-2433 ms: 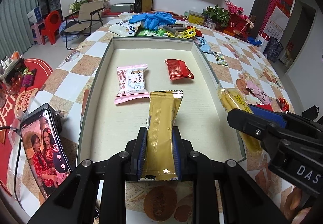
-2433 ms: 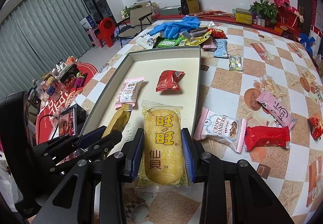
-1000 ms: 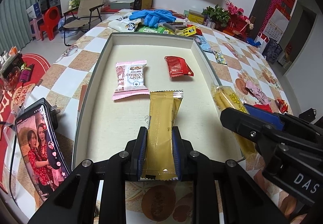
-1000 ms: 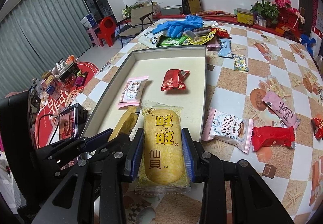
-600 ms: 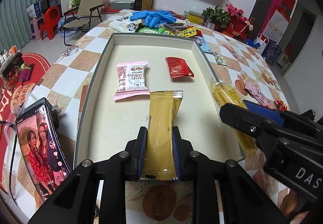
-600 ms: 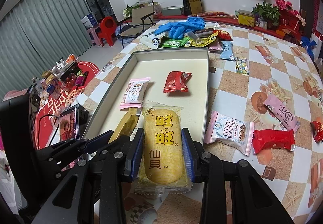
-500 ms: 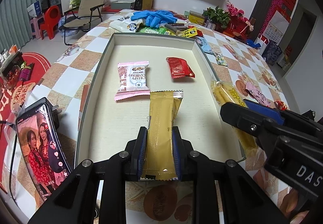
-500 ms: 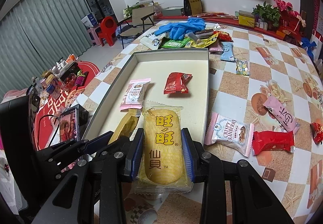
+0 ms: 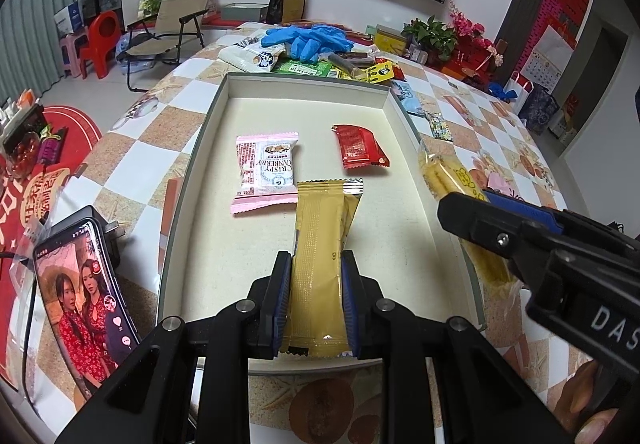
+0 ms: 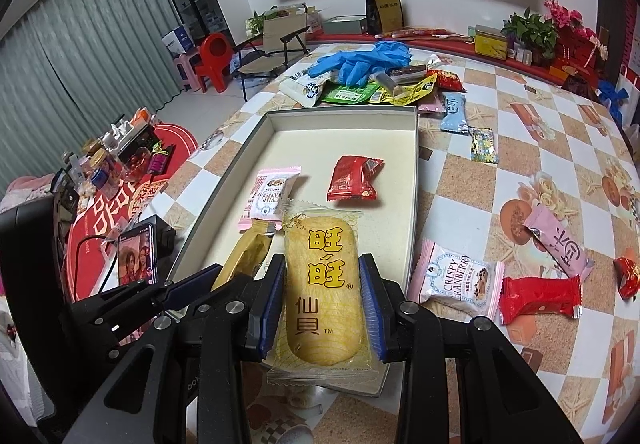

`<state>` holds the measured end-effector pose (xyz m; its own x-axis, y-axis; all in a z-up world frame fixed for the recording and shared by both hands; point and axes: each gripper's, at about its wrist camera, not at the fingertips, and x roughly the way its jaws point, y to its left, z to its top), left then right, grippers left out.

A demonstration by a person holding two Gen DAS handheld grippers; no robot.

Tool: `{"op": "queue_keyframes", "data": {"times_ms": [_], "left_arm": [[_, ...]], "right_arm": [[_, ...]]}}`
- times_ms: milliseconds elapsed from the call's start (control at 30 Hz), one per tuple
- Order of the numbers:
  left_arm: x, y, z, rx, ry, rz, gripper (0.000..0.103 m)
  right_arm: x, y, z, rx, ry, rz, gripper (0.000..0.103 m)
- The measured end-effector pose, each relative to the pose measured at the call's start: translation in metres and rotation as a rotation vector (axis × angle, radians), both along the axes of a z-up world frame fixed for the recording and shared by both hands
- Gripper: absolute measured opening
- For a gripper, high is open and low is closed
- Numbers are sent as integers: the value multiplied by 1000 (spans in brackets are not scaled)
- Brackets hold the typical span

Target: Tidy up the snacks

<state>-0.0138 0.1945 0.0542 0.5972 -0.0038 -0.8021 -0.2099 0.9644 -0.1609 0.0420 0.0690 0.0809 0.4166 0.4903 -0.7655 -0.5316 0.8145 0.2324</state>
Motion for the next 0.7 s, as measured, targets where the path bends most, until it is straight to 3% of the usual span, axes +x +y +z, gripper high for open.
{"op": "queue_keyframes", "data": {"times_ms": [700], "left_arm": [[21, 11, -7, -22, 21, 11, 26]], "right_arm": [[26, 12, 0, -17, 13, 10, 38]]}}
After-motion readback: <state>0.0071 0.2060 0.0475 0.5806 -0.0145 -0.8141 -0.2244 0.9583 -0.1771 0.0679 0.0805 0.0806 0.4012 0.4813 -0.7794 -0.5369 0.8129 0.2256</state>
